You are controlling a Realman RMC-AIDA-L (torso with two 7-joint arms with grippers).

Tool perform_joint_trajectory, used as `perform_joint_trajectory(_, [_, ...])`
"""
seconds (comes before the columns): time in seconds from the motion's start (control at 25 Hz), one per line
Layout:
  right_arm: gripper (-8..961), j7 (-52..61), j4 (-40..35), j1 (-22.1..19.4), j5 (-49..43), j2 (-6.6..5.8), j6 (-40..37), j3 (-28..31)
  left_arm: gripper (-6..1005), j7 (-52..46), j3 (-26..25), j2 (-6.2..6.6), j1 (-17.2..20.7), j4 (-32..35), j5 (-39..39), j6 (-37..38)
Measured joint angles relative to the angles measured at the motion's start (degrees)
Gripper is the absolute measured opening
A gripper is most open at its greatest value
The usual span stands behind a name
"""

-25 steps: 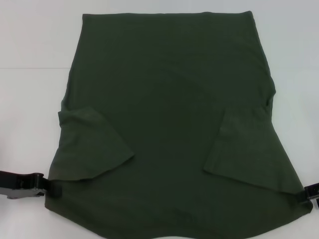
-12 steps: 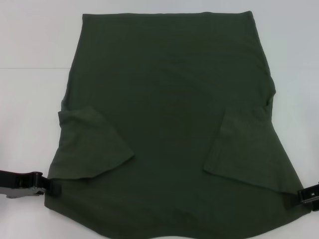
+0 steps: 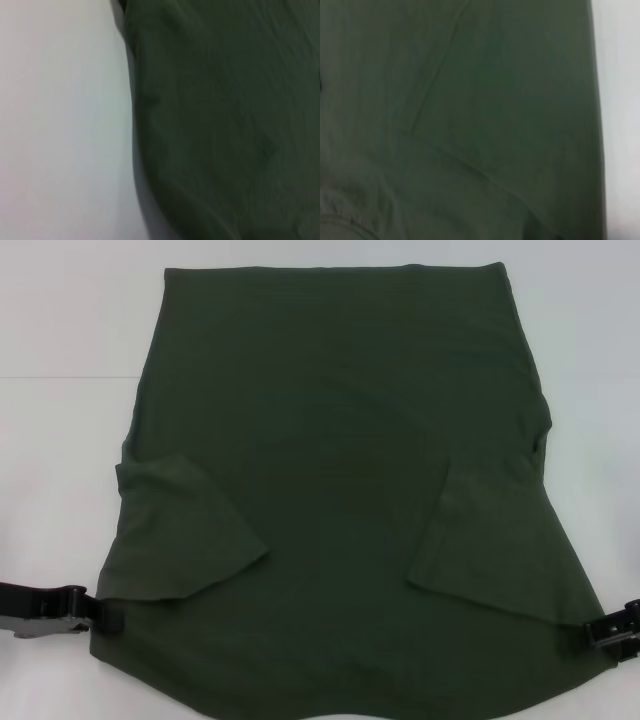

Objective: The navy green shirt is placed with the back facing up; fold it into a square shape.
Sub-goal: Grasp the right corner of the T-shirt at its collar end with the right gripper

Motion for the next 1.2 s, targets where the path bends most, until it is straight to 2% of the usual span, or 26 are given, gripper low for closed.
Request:
perform_joint_trajectory(0.36, [803, -1.32, 3.23, 3.09, 0.32, 1.28, 0.59, -0.05, 39, 0.06, 0.01, -0.08, -0.11, 0.00, 0.00, 0.00])
perform_joint_trajectory(0.72, [805, -1.44, 3.19, 3.75, 0.37, 1.61, 1.14, 0.10, 40, 0.16, 0.00, -0.08, -0.08, 0.00, -0.44, 0.07])
perform_joint_trajectory(0.96, [676, -2.28, 3.07, 3.60, 0.09, 1.67, 1.43, 0.01, 39, 0.17, 0.00, -0.08, -0.10, 0.07, -0.61, 0.19])
perform_joint_trajectory(1.2, [405, -2.48, 3.02, 3.77, 0.04, 1.65, 1.43, -0.05, 39, 0.25, 0.00, -0.03, -0.12, 0.03, -0.67, 0.11])
